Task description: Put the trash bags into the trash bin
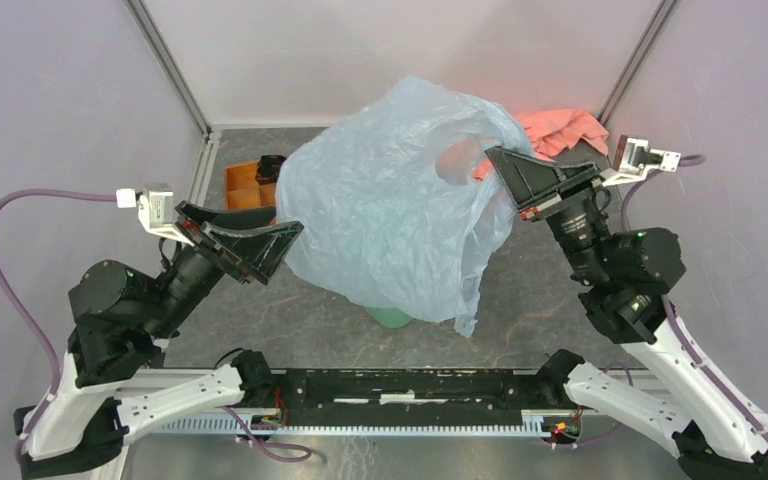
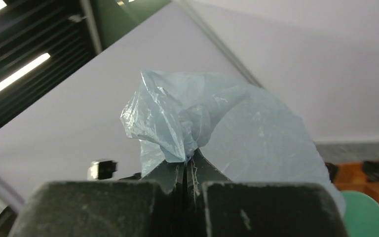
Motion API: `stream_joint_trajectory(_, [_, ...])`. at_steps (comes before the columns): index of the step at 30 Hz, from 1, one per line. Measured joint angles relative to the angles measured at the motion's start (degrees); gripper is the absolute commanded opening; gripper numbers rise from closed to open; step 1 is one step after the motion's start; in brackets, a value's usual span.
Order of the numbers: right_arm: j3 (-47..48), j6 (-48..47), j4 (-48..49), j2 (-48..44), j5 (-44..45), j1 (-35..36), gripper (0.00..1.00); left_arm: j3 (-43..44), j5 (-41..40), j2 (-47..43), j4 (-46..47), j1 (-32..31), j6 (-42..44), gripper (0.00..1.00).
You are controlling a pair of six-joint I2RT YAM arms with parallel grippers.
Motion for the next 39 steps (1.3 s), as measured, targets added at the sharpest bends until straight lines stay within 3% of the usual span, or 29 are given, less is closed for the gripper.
stream_joint_trajectory(6, [-6.47,-2.29,-7.82,-1.51,12.9,-0.02,0.0,1.11,-0.07,3.32,1.09,0.0,0.0,0.87])
stream_joint_trajectory(11, [-7.78,-8.72,-11.82,0.61,16.76,-0.02,0.0,2.19,-3.06,11.28,2.03,0.0,0.0,0.71])
stream_joint_trajectory(18, [-8.9,-17.31,-12.59,-0.98,19.32,-0.02,0.0,-1.31,-7.67,23.5,3.23,0.0,-1.07,0.69])
stream_joint_trajectory(22, [-8.9,-20.83,-10.91,-0.98,15.15,-0.02,0.0,-1.29,-8.98,32.81,3.26,0.0,-1.29,0.66])
stream_joint_trajectory(28, [-7.1,-27.32,-8.52,2.54,0.24,-0.02,0.0,-2.08,-7.78,43.17,4.15,0.24,-4.9,0.63])
stream_joint_trajectory(35, [-5.77,-33.59,-10.23,5.25,-10.6,0.0,0.01,-11.65,-4.22,41.4,11.87,1.49,-11.28,0.68])
stream_joint_trajectory(39, [-5.86,-36.2,-11.45,5.25,-13.05,-0.02,0.0,-11.47,-2.84,39.69,12.5,2.4,-11.87,0.75])
